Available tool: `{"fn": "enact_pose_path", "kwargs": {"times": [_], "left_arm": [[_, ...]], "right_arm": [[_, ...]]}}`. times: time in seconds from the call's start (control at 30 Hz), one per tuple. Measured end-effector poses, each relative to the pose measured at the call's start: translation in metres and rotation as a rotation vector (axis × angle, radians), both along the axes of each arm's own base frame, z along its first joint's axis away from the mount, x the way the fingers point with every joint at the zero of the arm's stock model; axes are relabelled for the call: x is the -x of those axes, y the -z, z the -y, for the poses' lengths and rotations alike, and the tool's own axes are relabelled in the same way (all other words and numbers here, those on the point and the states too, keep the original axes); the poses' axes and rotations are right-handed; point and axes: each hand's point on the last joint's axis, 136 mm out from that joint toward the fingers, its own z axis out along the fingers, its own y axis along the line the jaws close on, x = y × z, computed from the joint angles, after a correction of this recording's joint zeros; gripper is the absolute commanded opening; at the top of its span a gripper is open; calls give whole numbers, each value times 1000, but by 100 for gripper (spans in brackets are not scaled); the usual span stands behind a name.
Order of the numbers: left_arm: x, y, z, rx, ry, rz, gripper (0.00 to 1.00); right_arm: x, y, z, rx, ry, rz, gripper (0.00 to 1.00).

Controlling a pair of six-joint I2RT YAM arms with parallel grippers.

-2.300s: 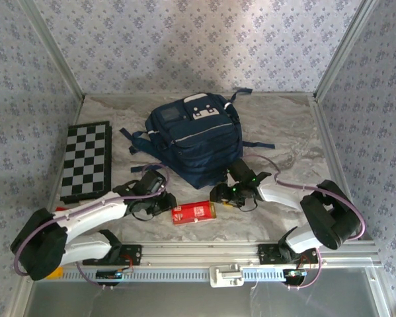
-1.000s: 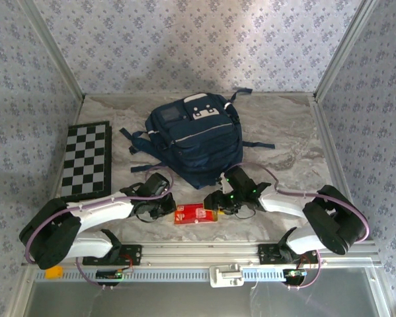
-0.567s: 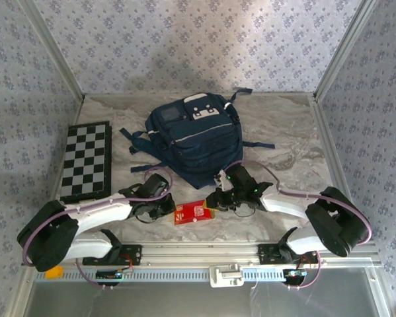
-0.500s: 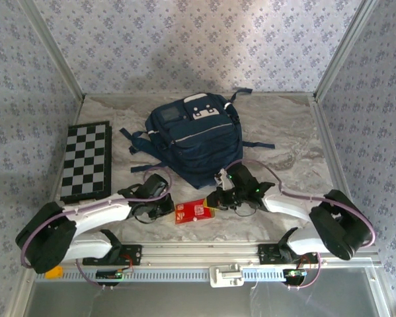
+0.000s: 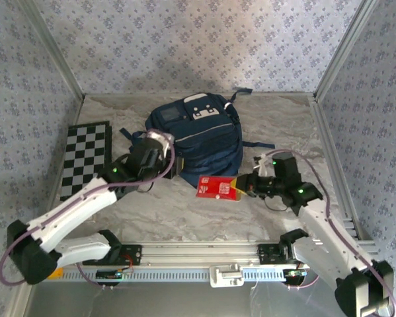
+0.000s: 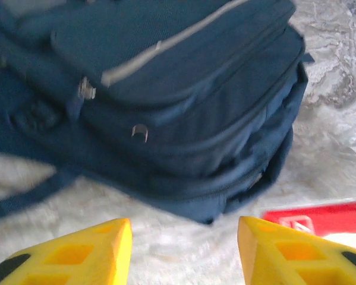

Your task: Pack the student bag

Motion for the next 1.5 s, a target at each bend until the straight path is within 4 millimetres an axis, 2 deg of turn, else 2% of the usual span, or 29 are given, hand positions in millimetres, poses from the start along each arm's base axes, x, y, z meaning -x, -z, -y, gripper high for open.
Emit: {"fn": "enact_pose_path", "kwargs": {"times": [0.1,0.23,0.5,0.7,0.83,0.97,1.1,1.33,1.5], "left_arm": [[-27,-4,23,-129,104,66,59],[-55,7,52,-268,225,109,66],[-95,27,86,-420,356,147,70],[-128,34,92,-470,363,133,65],[-140,37,86,-487,351,117,53],[-151,27,82,-473,338,124,29],[-150,21,87,-447,369,134,2],[-149,22,87,-489,428,161,0],[-139,11,85,-480,493,197,0]], "right_arm": [[-4,-23,17,-25,44,0,0],[-10,-41,34,-62,96,-11,0],[-25,-39,53,-84,152,-90,0],[-31,-39,63,-106,185,-113,0],[-37,-42,66,-111,193,-118,0],[-45,-46,67,-114,192,-114,0],[-55,-50,65,-116,184,-111,0],[-80,-58,47,-94,152,-130,0],[-105,-57,23,-63,126,-156,0]]}}
